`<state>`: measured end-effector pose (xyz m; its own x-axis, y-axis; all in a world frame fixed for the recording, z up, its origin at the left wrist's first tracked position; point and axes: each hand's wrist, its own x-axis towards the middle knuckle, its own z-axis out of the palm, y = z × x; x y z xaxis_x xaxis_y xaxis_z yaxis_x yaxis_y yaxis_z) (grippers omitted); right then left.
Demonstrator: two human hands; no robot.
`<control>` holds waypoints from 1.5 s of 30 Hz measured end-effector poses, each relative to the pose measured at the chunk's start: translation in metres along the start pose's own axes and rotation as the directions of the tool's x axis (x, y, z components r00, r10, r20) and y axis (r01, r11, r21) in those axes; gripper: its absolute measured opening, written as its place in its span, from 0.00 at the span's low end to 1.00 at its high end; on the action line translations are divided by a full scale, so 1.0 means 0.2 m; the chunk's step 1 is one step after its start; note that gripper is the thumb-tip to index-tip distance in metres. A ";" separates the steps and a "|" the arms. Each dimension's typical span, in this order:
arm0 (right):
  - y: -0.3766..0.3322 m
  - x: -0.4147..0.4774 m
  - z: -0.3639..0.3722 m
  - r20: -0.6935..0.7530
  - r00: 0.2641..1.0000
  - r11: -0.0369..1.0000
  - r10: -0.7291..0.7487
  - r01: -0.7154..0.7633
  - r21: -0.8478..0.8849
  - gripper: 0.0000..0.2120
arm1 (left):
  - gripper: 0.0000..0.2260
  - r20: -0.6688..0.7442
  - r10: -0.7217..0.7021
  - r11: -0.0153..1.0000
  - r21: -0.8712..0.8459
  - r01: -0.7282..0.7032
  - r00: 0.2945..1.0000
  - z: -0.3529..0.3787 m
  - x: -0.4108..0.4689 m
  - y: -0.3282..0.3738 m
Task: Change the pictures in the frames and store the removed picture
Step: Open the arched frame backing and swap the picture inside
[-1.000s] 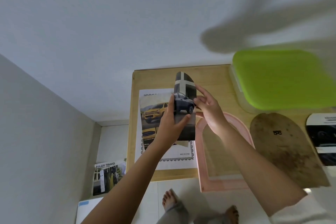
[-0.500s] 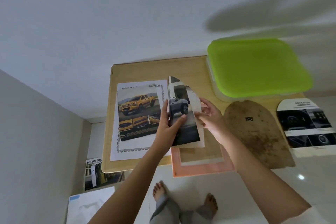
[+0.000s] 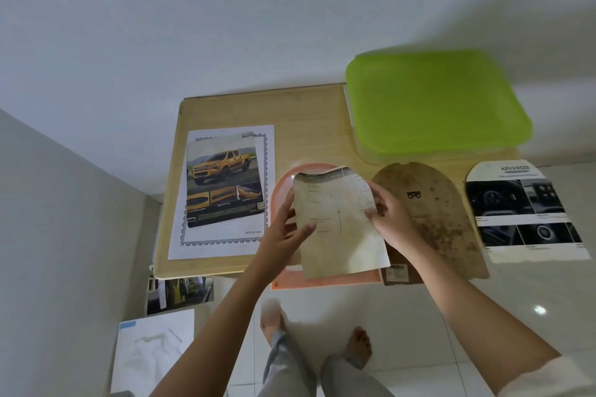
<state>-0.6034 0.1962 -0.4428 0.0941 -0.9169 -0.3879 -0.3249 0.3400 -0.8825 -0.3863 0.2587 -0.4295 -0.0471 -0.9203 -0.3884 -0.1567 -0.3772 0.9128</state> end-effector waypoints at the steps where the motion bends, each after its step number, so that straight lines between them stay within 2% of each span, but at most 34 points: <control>1: 0.02 0.00 -0.01 0.003 1.000 0.999 -0.012 0.012 -0.050 0.27 | 0.34 -0.026 -0.016 0.999 0.042 0.017 1.000 0.00 -0.01 -0.02; 6: 0.07 0.00 0.02 -0.026 0.994 0.944 -0.109 0.096 -0.317 0.28 | 0.35 -0.200 -0.011 0.917 0.388 0.090 0.980 0.02 -0.02 -0.10; 11: 0.11 -0.03 0.05 0.002 0.993 0.886 -0.116 0.105 -0.452 0.28 | 0.36 -0.198 0.065 0.779 0.623 0.075 0.978 0.01 0.00 -0.14; 14: 0.13 -0.05 0.07 -0.006 0.993 0.875 -0.118 0.101 -0.473 0.28 | 0.36 -0.191 0.106 0.678 0.732 0.069 0.976 0.00 0.00 -0.17; 21: 0.18 -0.08 0.15 -0.031 0.953 0.793 -0.300 0.231 -0.563 0.22 | 0.39 -0.170 0.059 0.646 0.758 0.092 0.984 -0.01 -0.02 -0.25; 28: 0.17 -0.03 0.15 -0.030 0.969 0.783 -0.245 0.180 -0.595 0.30 | 0.41 -0.195 0.059 0.661 0.742 0.108 0.979 0.00 0.04 -0.24; 45: 0.15 0.05 0.16 -0.037 0.971 0.767 -0.236 0.163 -0.621 0.30 | 0.40 -0.252 0.059 0.674 0.724 0.148 0.966 0.01 0.10 -0.21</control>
<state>-0.5814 0.2050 -0.4815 0.1331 -0.9784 -0.1581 -0.8183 -0.0185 -0.5744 -0.3825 0.2557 -0.4758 0.1942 -0.9373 -0.2893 -0.8268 -0.3151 0.4659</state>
